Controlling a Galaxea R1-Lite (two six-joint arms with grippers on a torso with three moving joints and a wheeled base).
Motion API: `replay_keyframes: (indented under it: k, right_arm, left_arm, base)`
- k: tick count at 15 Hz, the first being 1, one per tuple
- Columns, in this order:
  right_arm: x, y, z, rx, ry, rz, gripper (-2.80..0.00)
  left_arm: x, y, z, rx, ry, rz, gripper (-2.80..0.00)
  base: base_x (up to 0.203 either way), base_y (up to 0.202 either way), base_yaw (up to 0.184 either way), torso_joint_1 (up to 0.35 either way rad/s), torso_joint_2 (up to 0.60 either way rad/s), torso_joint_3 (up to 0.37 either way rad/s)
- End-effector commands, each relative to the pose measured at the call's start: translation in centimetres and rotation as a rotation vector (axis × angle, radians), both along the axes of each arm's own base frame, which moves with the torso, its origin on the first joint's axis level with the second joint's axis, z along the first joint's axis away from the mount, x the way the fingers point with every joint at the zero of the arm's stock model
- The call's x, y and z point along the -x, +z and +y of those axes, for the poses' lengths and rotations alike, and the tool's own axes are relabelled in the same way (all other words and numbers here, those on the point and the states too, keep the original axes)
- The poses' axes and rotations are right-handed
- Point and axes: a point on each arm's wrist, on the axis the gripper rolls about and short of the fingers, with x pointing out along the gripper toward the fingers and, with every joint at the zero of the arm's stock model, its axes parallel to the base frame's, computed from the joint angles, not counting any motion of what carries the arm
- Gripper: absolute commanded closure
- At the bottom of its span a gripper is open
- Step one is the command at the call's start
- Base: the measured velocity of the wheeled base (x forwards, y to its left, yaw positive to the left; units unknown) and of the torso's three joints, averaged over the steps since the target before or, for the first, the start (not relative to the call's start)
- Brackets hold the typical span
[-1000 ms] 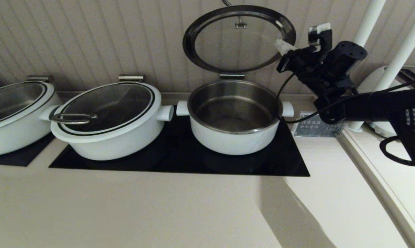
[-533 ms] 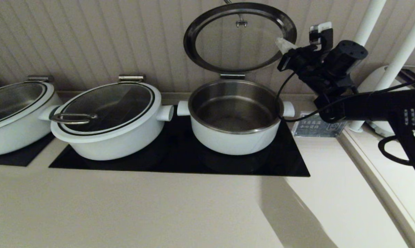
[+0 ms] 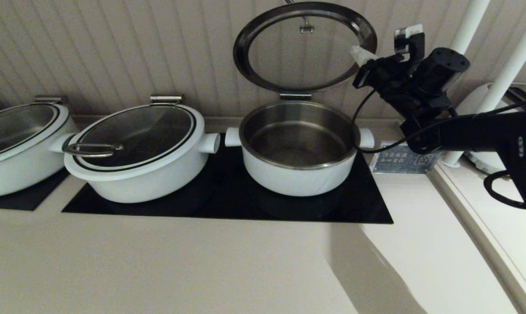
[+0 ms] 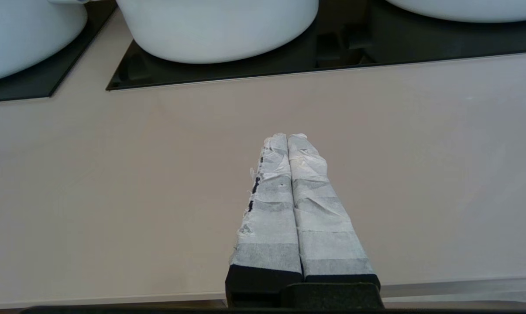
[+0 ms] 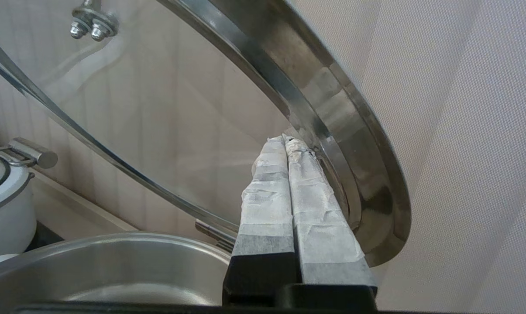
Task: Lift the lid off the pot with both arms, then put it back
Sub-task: Open the pot lid completely
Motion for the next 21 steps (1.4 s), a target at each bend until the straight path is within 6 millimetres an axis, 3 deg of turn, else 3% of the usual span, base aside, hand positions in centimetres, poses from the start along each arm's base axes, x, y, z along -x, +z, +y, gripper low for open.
replay_keyframes:
  k: [1,9,21]
  right_arm:
    - [0.5,0.8,-0.1,-0.001,0.001,-0.015,0.00]
    - [1.0,1.7,-1.6,0.015,-0.033,0.046,0.00]
    - [1.4,1.6,-1.5,0.027,0.000,0.021,0.00]
  left_arm:
    - [0.0,0.0,0.0,-0.001,0.000,-0.001,0.00]
    - [0.0,0.0,0.0,-0.001,0.000,-0.001,0.00]
    - [0.0,0.0,0.0,-0.001,0.000,-0.001,0.00]
  base:
    - [0.000,0.000,0.000,0.000,0.00,0.000]
    - [0.000,0.000,0.000,0.000,0.00,0.000]
    - [0.000,0.000,0.000,0.000,0.00,0.000]
